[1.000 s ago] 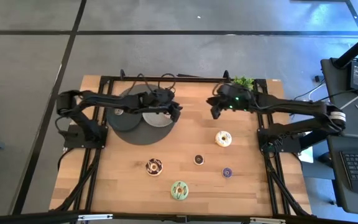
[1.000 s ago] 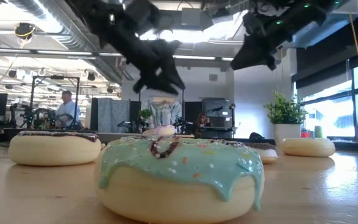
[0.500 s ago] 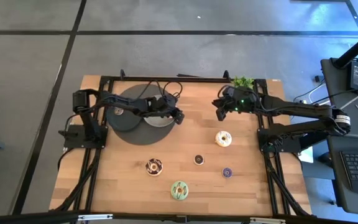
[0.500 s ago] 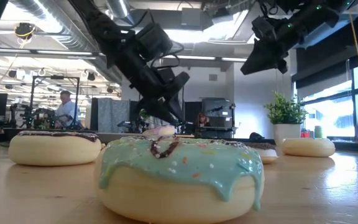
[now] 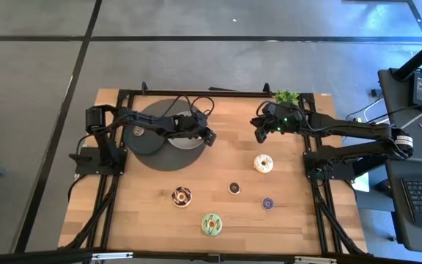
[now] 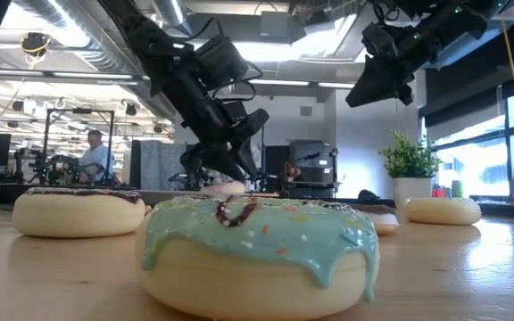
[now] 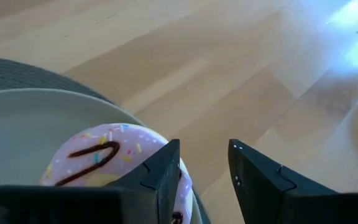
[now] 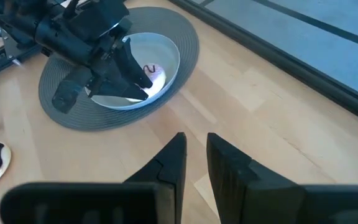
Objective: Pick & Place donuts
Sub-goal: Put the big purple donut on the gray plate, then put the big brown donut on the gray plate
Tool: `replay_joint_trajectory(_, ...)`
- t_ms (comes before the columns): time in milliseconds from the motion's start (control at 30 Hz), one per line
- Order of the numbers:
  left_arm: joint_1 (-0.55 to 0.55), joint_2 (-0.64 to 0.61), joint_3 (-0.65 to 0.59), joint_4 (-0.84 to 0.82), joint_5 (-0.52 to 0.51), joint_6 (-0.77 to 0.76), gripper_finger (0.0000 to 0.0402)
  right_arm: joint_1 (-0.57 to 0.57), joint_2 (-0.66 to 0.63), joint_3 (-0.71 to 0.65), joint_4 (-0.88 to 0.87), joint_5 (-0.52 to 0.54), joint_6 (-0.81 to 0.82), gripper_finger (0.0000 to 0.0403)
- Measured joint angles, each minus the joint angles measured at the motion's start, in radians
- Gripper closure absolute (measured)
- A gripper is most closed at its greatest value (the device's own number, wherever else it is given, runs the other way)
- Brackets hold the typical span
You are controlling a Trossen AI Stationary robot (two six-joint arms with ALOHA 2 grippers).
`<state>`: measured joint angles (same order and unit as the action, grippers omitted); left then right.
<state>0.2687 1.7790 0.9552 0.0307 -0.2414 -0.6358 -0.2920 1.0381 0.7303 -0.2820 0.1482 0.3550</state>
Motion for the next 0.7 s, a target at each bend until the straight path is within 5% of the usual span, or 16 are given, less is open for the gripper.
replay_joint_trajectory(467,-0.005,0.0,0.051,-0.088,0.01,-0.021,0.0267,0.0,0.0,0.0,0.0,0.0,-0.02,0.0336)
replay_joint_trajectory(600,-0.002,-0.052,0.084,-0.102,0.098,-0.006,0.0265,0.0,0.0,0.0,0.0,0.0,-0.022,0.0336)
replay_joint_trajectory(700,0.002,-0.137,0.091,-0.184,0.263,0.071,0.0267,0.0,0.0,0.0,0.0,0.0,-0.029,0.0336)
